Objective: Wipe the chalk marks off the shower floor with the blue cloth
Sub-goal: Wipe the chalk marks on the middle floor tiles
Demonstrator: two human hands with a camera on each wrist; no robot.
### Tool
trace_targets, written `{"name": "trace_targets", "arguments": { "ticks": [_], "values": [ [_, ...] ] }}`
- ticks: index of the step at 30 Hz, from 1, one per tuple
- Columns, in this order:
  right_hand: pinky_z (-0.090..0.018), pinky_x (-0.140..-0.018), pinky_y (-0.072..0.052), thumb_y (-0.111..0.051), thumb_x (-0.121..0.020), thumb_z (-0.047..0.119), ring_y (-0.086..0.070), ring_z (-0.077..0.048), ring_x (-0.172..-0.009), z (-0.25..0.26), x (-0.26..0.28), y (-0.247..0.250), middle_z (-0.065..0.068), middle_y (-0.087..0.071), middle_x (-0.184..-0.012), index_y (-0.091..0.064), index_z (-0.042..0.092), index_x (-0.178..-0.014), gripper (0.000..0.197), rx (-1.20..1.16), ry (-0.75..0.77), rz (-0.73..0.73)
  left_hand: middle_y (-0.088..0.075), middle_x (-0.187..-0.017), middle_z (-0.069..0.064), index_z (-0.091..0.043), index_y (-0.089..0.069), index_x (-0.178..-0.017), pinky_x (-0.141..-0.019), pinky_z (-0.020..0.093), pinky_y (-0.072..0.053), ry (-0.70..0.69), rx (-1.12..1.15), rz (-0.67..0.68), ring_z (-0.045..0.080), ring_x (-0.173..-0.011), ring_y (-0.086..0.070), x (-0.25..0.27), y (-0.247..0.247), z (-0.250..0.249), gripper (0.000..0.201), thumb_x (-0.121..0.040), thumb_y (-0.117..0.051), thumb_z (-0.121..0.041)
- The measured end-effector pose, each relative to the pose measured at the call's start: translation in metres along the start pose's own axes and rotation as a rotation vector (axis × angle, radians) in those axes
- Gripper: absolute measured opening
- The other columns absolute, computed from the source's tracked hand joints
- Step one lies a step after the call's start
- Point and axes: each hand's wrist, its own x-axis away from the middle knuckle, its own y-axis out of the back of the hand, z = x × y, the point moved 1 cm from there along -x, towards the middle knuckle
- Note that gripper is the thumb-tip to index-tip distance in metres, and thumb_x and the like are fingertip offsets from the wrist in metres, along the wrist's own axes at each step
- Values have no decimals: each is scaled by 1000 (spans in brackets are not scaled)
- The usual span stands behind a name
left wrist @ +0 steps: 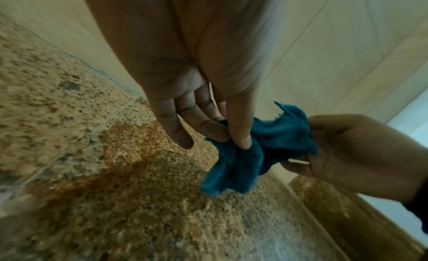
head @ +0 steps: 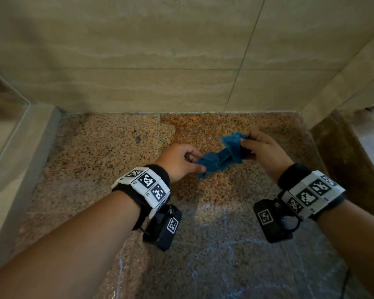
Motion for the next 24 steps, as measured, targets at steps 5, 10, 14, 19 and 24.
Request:
{"name": "trace_targets", "arguments": {
  "ticks": [5,10,14,19,24],
  "values": [
    [-33,-71,-53,-45,-98,15,-61,-18,-82,6,-3,5,-1,-62,-88,-50,20,-85,15,-9,59,-103,-57,-79,-10,-19,-63,-84,-62,18,-38,0,-200,95,10,-77,-54,-1,-1,10,16,-79,-78,-17],
    [-36,-75,-51,-47,-97,14,-61,-17,-80,14,-2,3,1,-63,-85,-52,22,-87,14,40,180,3,-55,-100,-8,-23,-64,-101,-77,26,-39,-10,-252,196,12,-95,-52,2,-3,6,32,-77,-78,-38],
    [-19,-67,-47,-49,-96,11,-59,-5,-73,20,0,-2,6,-63,-82,-55,20,-90,13,111,288,141,-52,-130,-8,-29,-44,-130,-102,33,-40,-63,-7,129,13,-123,-48,-1,-4,-4,64,-77,-79,-34],
    [-16,-70,-46,-56,-90,13,-58,-2,-76,28,-1,4,14,-64,-79,-63,26,-87,14,47,357,193,-63,-118,5,-19,-59,-117,-93,39,-47,-24,-216,101,25,-109,-58,-11,-7,-5,31,-90,-66,-30],
    [-17,-70,-48,-69,-76,7,-59,-2,-75,23,0,28,15,-65,-76,-70,36,-72,29,143,317,254,-67,-102,8,-21,-52,-100,-74,42,-50,21,-113,-52,29,-88,-63,-11,12,-4,8,-101,-45,-19]
  ]
}}
